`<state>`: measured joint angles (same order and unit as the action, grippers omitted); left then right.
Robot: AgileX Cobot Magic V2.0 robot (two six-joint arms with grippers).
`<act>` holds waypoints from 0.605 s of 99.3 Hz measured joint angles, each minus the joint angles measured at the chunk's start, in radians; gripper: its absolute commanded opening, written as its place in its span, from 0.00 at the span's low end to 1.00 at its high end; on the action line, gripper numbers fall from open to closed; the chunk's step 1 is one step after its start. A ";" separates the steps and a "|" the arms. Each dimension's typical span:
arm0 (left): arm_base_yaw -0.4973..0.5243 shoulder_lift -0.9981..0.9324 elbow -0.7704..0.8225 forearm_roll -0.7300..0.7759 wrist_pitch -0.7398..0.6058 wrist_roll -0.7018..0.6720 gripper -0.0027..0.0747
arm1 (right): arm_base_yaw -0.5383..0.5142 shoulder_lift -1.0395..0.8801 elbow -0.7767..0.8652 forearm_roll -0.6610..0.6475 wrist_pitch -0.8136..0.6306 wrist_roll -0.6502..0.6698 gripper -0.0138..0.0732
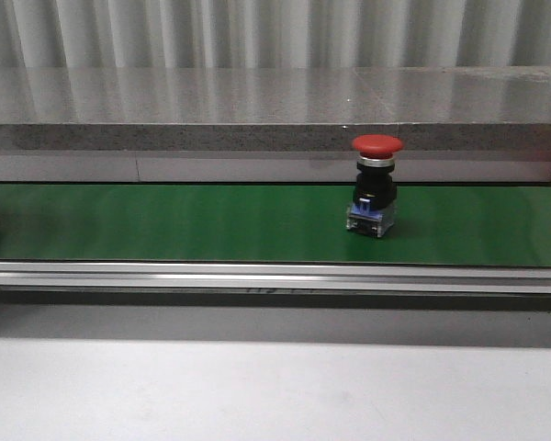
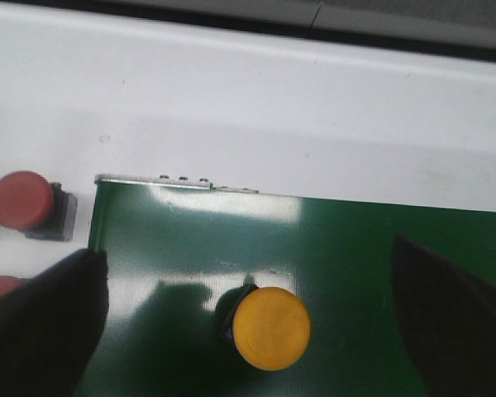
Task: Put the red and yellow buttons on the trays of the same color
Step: 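Set the yellow button on the belt and open the left gripper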
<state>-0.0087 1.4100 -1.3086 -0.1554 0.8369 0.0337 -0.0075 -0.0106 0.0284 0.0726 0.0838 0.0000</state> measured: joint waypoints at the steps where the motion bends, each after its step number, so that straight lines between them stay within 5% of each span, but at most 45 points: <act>1: -0.002 -0.007 0.004 0.000 -0.007 0.002 0.86 | 0.000 0.000 0.000 0.000 0.000 0.000 0.02; 41: -0.076 -0.469 0.435 0.000 -0.196 0.014 0.84 | 0.000 0.000 0.000 0.000 0.000 0.000 0.02; 50: -0.080 -0.563 0.537 0.000 -0.212 0.014 0.74 | 0.000 0.000 0.000 0.000 0.000 0.000 0.02; 60: -0.080 -0.651 0.638 0.000 -0.231 0.014 0.53 | 0.000 0.000 0.000 0.000 -0.004 0.000 0.02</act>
<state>-0.0887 0.7592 -0.6703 -0.1554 0.6063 0.0472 -0.0075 -0.0106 0.0284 0.0726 0.0799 0.0000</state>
